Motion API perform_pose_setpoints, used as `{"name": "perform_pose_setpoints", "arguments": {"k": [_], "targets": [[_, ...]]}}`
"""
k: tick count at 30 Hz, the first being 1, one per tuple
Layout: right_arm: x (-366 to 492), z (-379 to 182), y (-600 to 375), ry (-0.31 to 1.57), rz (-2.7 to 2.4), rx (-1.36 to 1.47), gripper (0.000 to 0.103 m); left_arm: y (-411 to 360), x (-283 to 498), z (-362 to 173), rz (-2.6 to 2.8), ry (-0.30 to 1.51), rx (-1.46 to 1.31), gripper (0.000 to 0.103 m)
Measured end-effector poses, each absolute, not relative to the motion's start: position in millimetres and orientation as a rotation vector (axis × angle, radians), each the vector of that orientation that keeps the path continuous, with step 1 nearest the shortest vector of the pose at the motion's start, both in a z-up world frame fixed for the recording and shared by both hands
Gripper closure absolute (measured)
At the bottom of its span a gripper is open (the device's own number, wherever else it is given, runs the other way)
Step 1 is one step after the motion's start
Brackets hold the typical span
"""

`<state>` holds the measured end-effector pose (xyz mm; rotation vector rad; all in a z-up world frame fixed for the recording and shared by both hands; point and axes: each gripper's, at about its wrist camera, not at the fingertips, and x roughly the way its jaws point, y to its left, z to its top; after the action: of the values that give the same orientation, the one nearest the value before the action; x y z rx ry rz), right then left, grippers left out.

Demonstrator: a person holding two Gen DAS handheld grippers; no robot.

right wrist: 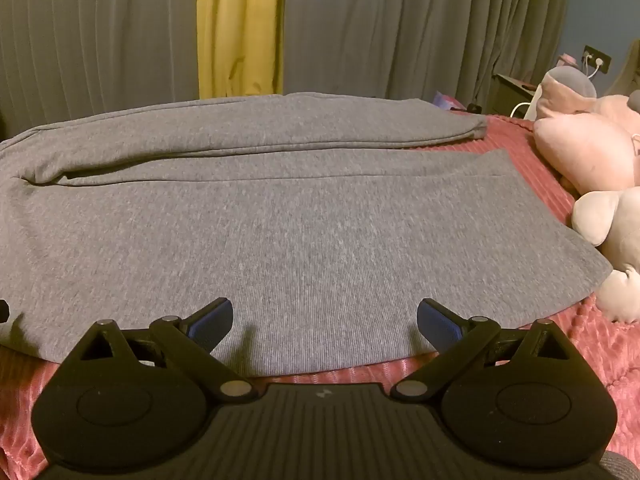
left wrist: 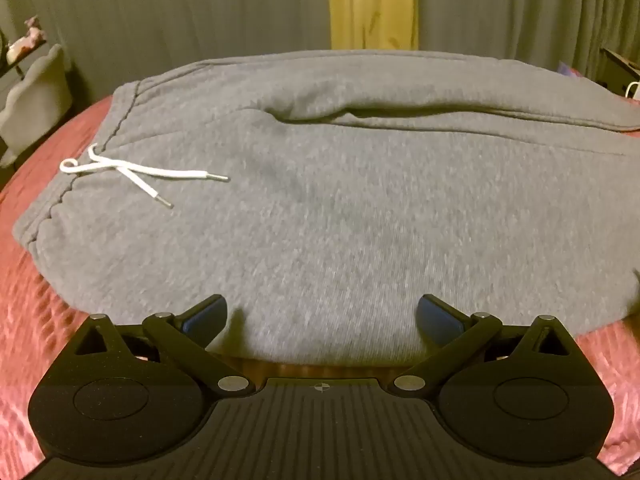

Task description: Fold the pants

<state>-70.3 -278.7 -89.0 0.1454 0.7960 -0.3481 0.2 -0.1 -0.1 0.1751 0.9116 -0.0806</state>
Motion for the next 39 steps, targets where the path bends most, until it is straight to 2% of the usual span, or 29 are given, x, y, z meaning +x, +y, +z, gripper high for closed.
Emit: {"name": "perform_pose_setpoints", "arguments": {"k": [39], "targets": [[-70.2, -89.0, -278.7, 0.804, -0.349, 0.142, 0.004, 2.0, -0.6, -6.4, -0.088, 0.928, 0.171, 0.0]]}}
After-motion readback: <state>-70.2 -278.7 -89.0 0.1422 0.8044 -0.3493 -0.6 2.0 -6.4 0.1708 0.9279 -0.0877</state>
